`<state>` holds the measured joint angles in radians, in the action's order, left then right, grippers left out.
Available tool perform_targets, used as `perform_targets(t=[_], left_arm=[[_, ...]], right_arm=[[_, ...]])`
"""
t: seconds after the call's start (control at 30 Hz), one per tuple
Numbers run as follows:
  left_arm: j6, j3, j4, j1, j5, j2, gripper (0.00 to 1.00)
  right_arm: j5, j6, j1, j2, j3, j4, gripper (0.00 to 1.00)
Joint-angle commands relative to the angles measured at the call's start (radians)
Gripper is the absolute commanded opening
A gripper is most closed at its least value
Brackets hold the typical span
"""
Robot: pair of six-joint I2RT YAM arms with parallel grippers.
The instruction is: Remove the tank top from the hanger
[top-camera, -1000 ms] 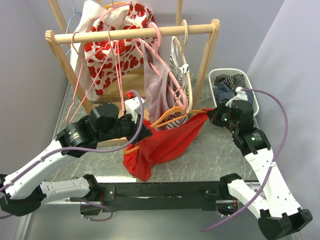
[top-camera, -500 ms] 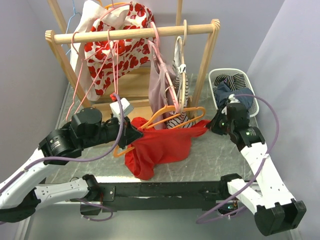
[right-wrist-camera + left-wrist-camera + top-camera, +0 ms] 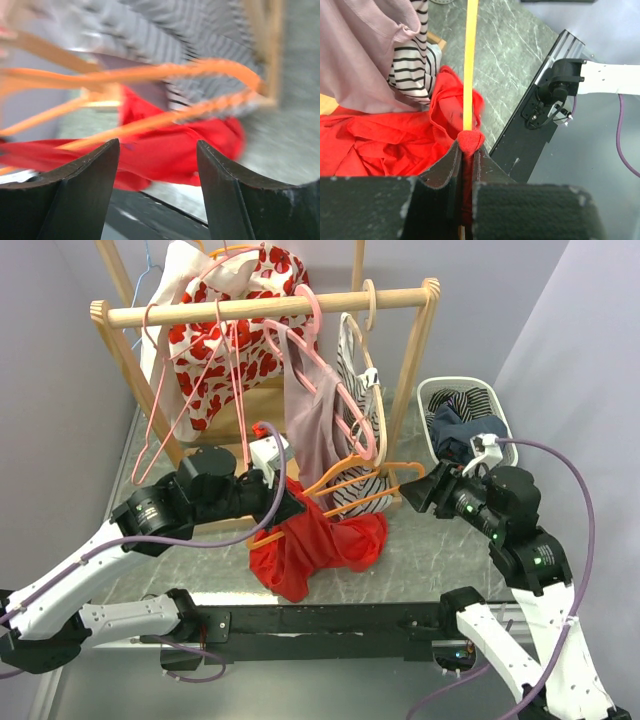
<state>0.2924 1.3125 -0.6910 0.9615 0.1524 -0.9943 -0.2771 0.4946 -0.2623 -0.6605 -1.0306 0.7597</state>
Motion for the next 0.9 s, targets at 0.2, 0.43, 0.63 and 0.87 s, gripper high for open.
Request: perform_targets(t=[0.2,0.43,0.63,0.87], left_arm=[[0.017,-0.064,0.183,0.0,0.022,0.028,0.01],[0.051,-0.119,0.251,0.036,-0.026,0.011,0.01],[0.106,-0.185,0.367,0.143,-0.149,0.022,0.01],[0.128,-0.22,0.4,0.214,-0.267,0.032,0.01]], right_arm=[[-0.197,0.208,-0.129,-0.053,0.02,-0.35,0.7],[-0.042,0.239,-0.349,-0.126,0.015,-0.436,0.7],[0.179,0.231,-0.521,-0.211,0.004,-0.473,0.7],[0.306,0.217,-0.561,-0.202,-0.005,-0.511,0.7]])
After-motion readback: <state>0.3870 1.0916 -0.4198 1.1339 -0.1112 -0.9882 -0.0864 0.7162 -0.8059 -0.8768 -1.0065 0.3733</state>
